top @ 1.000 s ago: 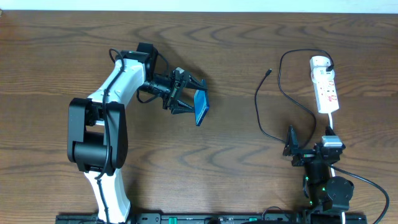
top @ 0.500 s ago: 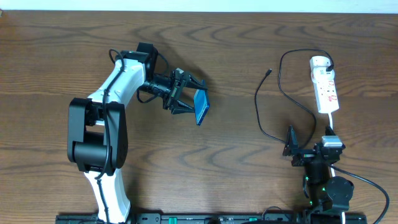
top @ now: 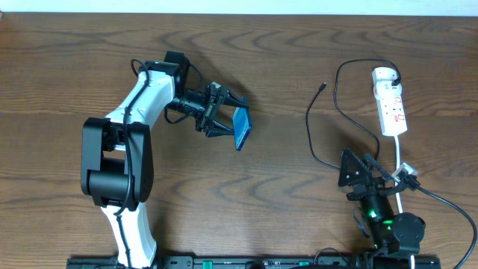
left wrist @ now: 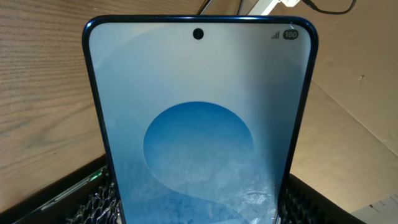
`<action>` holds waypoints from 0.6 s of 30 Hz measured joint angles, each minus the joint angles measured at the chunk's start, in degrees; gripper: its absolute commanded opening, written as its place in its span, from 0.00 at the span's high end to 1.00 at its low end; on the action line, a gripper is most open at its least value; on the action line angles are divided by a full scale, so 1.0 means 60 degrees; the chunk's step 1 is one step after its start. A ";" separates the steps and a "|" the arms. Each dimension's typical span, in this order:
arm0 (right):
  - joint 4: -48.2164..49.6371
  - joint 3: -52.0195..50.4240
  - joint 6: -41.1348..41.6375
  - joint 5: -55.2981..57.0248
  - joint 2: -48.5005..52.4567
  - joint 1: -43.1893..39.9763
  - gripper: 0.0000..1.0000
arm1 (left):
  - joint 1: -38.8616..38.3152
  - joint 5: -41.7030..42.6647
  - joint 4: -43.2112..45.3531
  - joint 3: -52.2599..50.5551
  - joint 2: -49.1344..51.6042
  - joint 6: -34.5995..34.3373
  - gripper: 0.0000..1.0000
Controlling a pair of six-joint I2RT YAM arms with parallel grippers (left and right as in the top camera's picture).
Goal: Plug charger to phone and switch on socket
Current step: 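Reach the right gripper to the phone's side edge and grasp it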
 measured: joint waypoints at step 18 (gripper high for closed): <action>-0.2601 0.3898 -0.1767 0.0463 0.3526 0.0000 0.01 | 0.0000 0.0004 0.0004 0.0000 0.0000 0.0000 0.28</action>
